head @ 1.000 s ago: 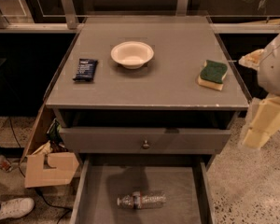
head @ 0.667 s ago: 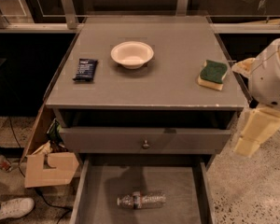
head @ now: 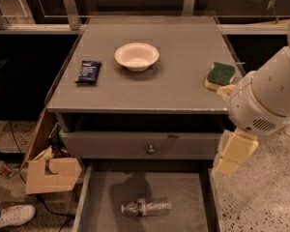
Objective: Pick water bottle from middle drawer and place on counter
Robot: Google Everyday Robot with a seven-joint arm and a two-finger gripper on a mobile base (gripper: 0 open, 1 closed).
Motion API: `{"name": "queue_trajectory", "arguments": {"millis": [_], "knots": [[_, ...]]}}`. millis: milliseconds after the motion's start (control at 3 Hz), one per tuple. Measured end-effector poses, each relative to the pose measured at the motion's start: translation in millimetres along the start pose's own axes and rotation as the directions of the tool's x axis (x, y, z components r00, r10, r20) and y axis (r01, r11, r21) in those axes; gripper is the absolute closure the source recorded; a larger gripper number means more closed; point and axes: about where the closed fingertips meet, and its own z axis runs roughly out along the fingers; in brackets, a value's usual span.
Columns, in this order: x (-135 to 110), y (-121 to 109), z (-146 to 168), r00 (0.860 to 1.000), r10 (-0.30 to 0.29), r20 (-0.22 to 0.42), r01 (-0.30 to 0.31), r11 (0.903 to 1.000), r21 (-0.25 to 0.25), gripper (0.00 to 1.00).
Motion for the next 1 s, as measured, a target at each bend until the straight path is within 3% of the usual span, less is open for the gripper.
{"name": "queue_trajectory", "arguments": {"millis": [333, 667, 1000], "knots": [[-15.4, 31.9, 37.5, 0.997, -0.073, -0.008, 0.074, 0.9969, 0.026, 0.00], [-17.3, 35.1, 44.0, 0.997, -0.076, -0.002, 0.076, 0.9969, 0.018, 0.00], [-31.0, 55.1, 86.3, 0.994, -0.104, 0.033, 0.105, 0.9938, -0.035, 0.00]]}}
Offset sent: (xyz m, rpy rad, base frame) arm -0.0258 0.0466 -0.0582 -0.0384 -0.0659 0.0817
